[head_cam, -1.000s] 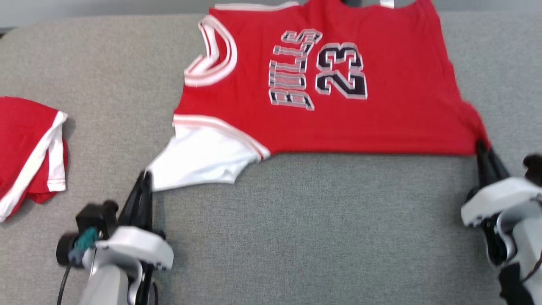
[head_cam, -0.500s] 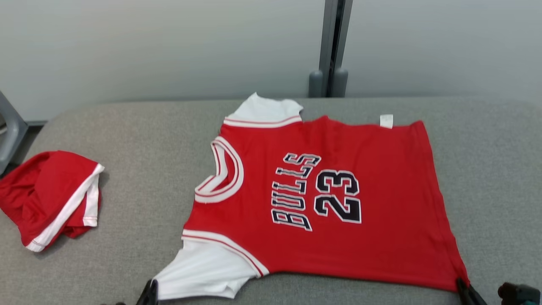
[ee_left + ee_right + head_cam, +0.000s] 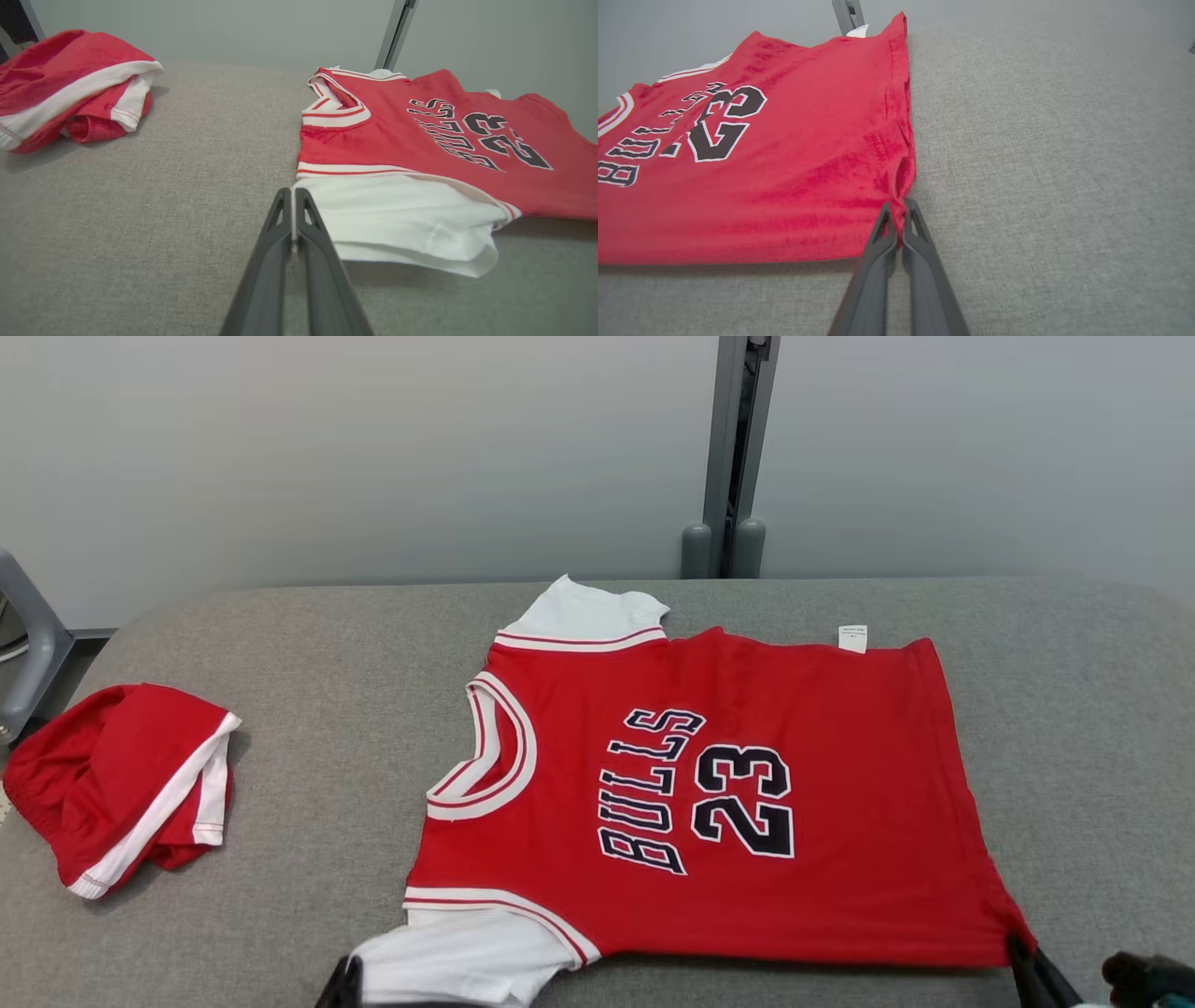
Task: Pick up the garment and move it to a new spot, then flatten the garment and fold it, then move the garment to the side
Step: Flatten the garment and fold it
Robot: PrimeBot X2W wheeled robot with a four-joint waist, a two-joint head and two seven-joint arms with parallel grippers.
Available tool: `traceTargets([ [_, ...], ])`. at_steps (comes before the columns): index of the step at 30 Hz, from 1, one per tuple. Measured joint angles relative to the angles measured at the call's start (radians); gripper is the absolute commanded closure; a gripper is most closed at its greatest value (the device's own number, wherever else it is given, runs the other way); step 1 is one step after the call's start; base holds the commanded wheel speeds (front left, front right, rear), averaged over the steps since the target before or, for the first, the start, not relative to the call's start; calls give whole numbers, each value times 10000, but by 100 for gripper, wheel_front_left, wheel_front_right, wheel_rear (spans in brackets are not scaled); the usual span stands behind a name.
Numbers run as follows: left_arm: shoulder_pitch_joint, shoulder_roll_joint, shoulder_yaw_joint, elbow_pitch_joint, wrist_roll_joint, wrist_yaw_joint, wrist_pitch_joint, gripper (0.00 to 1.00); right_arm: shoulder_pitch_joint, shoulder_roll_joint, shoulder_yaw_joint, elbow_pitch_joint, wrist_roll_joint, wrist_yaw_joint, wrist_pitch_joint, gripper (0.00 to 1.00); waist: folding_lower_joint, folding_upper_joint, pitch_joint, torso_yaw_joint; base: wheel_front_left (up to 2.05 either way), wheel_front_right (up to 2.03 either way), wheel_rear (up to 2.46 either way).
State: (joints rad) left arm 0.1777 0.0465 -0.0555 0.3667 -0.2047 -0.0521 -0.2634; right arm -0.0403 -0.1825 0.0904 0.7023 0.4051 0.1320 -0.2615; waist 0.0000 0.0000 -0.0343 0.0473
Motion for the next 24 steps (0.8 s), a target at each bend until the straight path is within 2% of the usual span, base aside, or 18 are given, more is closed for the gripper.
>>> traceTargets([
  [6, -1420, 10, -2, -282, 232, -196, -4, 100, -878, 33, -205, -428, -42, -10, 0, 100, 0, 0, 335, -59, 0, 0, 0],
  [11, -2843, 13, -88, 186, 552, -351, -8, 100, -2043, 46, -245, -288, -56, -10, 0, 100, 0, 0, 798, -106, 0, 0, 0],
  [24, -5767, 13, -366, 2092, 1064, -197, -8, 100, -4672, 174, 6, 1195, -619, -10, -2, 100, 1, 0, 2453, -240, 0, 0, 0],
])
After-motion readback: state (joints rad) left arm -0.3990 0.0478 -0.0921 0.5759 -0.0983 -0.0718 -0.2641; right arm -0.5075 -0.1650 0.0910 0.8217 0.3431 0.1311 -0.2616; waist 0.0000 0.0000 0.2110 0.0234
